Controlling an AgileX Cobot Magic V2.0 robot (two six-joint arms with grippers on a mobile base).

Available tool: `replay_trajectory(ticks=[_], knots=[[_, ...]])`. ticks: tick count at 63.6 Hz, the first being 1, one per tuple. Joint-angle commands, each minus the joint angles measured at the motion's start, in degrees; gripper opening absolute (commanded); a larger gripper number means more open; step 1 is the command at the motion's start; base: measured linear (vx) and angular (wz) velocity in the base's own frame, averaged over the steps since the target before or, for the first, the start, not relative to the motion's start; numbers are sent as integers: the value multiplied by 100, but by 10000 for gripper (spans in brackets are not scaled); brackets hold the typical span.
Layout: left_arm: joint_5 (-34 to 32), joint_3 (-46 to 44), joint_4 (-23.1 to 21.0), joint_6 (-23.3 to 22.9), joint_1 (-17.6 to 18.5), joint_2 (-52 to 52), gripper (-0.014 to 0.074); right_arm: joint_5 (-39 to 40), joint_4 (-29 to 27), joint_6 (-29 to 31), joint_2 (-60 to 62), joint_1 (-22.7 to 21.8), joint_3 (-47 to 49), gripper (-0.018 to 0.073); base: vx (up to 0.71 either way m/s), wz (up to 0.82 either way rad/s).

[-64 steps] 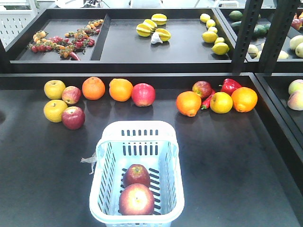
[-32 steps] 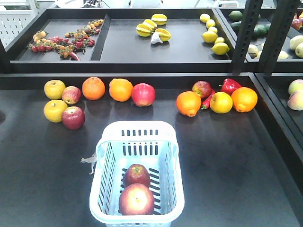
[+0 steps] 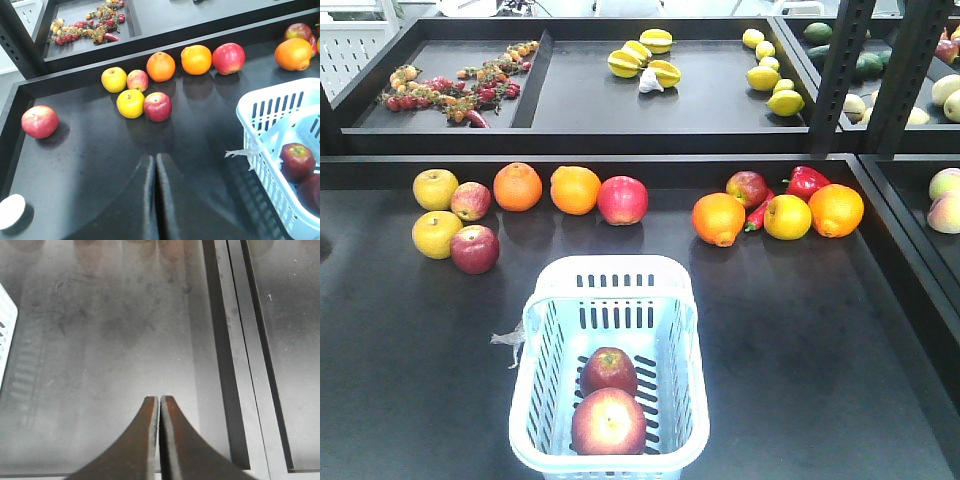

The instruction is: Pick three apples into basket with both arms

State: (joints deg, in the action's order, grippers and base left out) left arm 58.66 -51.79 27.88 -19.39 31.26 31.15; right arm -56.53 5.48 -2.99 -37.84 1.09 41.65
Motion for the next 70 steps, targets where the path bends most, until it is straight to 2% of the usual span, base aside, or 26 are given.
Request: replay_trajectory(ticks=[1, 42, 48, 55, 62, 70], knots=[[-353, -127, 156, -74, 8, 38, -8, 289, 51, 46, -13, -46, 141, -9, 0, 0], [-489, -116, 176, -81, 8, 35, -8, 289, 51, 46, -13, -46, 141, -9, 0, 0], [-961, 12, 107, -81, 8, -29, -8, 295, 51, 46, -13, -46, 141, -9, 0, 0], [-1915, 505, 102, -115, -39, -308, -8, 295, 51, 46, -13, -46, 141, -9, 0, 0], [-2690, 1184, 44, -333, -369, -720, -8, 295, 51, 46, -13, -46, 141, -9, 0, 0], [-3303, 1939, -282, -326, -911, -1242, -8, 295, 51, 46, -13, -46, 141, -9, 0, 0]])
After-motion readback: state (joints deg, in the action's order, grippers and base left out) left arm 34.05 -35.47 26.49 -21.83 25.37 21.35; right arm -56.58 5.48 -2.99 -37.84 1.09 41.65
